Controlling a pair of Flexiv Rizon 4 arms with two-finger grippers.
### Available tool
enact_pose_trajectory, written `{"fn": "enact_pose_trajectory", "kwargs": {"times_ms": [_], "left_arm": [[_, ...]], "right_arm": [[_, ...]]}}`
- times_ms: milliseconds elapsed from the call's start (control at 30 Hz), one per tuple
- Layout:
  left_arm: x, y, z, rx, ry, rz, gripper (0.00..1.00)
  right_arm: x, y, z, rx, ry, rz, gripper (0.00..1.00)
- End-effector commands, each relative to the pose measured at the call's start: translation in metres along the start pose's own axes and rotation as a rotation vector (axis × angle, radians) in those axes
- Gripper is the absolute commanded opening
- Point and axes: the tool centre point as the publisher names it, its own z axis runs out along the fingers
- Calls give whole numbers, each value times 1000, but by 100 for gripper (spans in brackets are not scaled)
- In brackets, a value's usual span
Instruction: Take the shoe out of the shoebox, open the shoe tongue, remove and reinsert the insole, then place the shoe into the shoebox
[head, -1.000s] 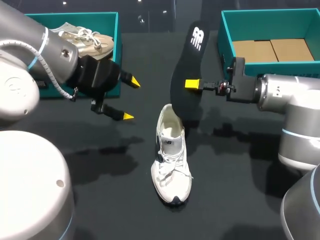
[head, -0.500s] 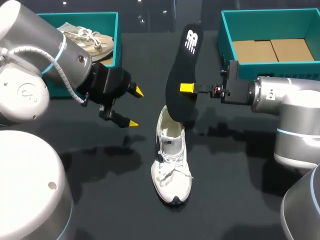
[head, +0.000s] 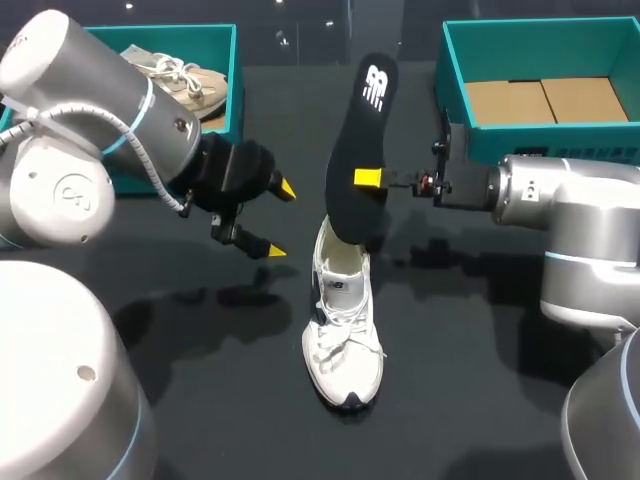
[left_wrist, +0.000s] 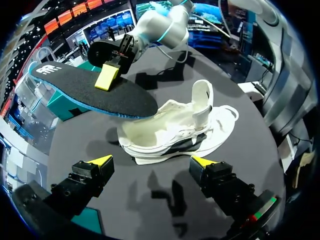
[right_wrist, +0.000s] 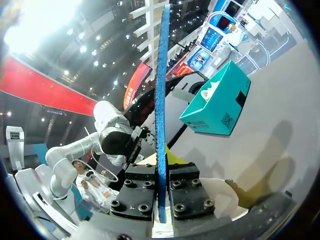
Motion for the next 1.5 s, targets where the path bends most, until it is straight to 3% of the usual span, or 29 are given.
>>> {"fn": "enact_pose_trajectory", "kwargs": {"times_ms": [33, 333, 600, 1500], "left_arm": [[-4, 9, 25, 5, -3, -2, 100], [-3, 16, 46, 15, 9, -27, 100], [-2, 17, 57, 2, 39, -28, 100], [4, 18, 60, -76, 92, -1, 100]], "right_arm": [[-9, 0, 10, -9, 24, -26, 0], [-15, -4, 21, 7, 66, -51, 0], [-23, -11, 17, 1, 79, -45, 0], [-24, -14, 22, -3, 112, -56, 0]]}}
